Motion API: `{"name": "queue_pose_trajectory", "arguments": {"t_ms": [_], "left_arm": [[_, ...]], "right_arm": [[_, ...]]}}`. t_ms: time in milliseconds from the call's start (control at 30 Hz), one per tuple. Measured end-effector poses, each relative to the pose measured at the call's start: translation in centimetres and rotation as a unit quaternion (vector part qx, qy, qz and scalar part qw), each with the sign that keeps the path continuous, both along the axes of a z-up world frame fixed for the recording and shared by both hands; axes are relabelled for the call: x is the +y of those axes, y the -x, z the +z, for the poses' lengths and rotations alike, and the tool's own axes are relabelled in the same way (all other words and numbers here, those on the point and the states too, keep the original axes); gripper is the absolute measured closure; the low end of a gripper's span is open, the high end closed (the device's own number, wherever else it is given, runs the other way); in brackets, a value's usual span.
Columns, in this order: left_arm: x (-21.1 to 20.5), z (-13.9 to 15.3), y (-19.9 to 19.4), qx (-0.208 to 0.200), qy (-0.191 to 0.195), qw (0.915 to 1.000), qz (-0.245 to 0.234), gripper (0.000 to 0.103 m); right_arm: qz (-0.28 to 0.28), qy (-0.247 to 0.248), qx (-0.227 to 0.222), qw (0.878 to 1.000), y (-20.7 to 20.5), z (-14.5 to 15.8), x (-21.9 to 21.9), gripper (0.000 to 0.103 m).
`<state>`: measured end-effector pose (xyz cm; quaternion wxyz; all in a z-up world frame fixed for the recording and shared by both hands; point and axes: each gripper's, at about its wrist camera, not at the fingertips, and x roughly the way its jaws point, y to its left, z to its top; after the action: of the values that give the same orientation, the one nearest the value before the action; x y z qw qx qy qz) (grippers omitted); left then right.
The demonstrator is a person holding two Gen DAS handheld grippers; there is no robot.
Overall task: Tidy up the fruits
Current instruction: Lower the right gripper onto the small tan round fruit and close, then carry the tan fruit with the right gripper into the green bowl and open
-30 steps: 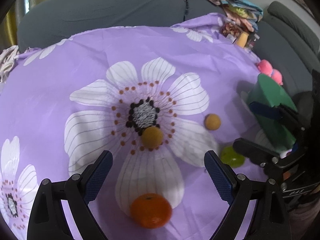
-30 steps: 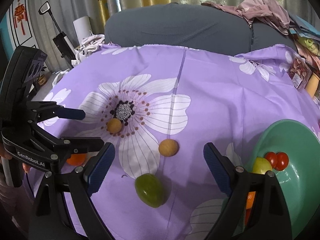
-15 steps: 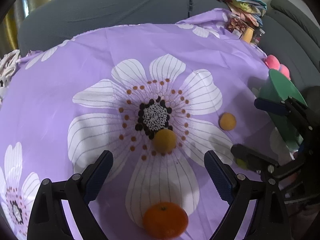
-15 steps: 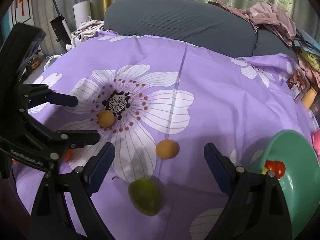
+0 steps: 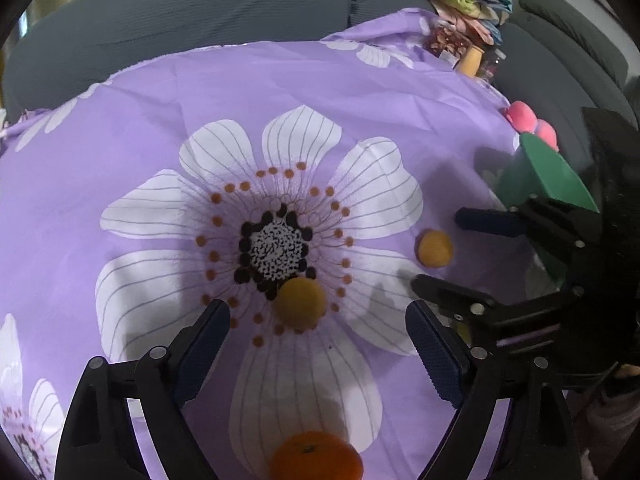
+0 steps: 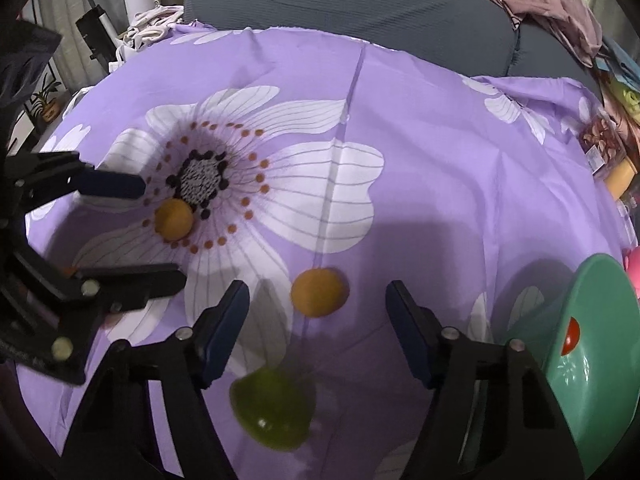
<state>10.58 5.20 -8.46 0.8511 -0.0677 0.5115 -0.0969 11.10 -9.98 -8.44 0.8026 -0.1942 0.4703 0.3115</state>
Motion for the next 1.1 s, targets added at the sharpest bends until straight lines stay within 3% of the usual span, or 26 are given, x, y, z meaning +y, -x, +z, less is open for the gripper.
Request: {"name": "queue_pose_trajectory", "arguments": {"t_ms": [233,333,367,500,600,700,1033,1100], "left_arm": [[-0.2,-0.7,-1.0,0.018,0.0,0.9998,0.005,0.013],[-0.3,-1.0,-1.2,0.021,-0.006,0.9997,0.006,0.022],[-0.2,-0.9,-1.2,0.021,-0.004,0.9998,0.005,0.024],[0.0,-0.9,-1.1,0.016,-0.01,0.9998,0.01,0.036],[0.1,-0.9,-1.1,0.014,-0.012,0.9998,0.012,0.039],[0.2,-0.9,-1.1,0.011,-0.018,0.9997,0.013,0.053],[0.3,-0.9,-1.2,0.011,-0.02,0.9997,0.011,0.057],[0.4,-0.9,-1.1,0.01,-0.024,0.9996,0.014,0.064]], "right_arm": [[0.005,0.007,0.018,1.0,-0.9,-0.6,0.2,0.05],[0.009,0.005,0.019,1.0,-1.0,-0.5,0.3,0.065],[0.013,0.004,0.02,1.0,-1.0,-0.5,0.3,0.076],[0.02,0.002,0.019,1.0,-0.9,-0.4,0.3,0.075],[0.021,0.0,0.019,1.0,-0.9,-0.4,0.2,0.075],[0.02,-0.006,0.018,1.0,-0.7,-0.2,0.1,0.075],[0.018,-0.043,0.013,0.999,0.4,1.4,-0.2,0.075],[0.019,-0.05,0.007,0.999,0.8,1.9,-0.3,0.075]]}}
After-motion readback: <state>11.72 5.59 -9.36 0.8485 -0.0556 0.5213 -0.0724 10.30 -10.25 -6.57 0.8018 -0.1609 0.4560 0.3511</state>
